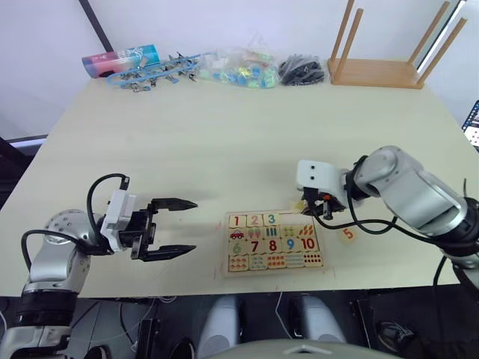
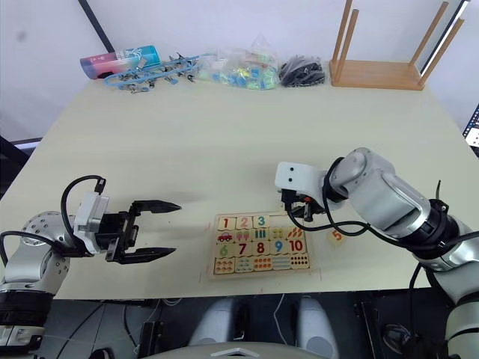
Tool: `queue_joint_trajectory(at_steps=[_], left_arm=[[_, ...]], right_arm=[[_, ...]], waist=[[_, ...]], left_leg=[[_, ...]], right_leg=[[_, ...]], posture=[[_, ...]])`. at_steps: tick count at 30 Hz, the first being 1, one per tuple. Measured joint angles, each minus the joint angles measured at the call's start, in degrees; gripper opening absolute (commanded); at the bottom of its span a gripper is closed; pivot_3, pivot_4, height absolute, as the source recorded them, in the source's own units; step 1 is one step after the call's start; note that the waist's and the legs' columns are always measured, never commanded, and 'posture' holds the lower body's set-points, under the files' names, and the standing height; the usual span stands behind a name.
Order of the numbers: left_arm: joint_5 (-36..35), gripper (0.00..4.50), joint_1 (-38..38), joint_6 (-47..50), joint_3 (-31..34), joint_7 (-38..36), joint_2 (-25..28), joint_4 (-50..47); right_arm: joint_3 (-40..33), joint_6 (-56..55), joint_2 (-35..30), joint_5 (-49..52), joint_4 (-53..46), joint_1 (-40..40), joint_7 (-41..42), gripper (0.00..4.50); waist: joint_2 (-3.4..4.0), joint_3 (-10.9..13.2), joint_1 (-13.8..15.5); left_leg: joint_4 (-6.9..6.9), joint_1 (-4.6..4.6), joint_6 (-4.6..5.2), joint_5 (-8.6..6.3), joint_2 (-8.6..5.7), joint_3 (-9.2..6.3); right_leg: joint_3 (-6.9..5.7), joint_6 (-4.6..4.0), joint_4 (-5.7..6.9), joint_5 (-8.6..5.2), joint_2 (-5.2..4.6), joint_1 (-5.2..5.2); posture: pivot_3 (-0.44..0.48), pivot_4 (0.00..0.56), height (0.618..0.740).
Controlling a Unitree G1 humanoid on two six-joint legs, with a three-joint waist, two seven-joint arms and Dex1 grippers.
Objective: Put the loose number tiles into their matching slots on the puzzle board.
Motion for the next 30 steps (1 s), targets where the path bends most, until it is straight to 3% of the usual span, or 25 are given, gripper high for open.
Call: queue_joint_trajectory(at_steps=[30], left_arm=[[0.01, 4.50, 0.71, 3.67, 0.19, 0.57, -0.97, -4.80]], right_arm=[[8.93, 5.84, 3.91, 4.45, 0.00, -4.00, -9.31, 0.90]], waist=[[-0.01, -0.01, -0.11]], left_leg=[[0.00, -0.02, 0.00, 0.00, 0.00, 0.00]], right_leg=[[0.00, 0.01, 0.02, 0.00, 0.02, -0.10]], posture=[[0.000, 0.150, 0.737]])
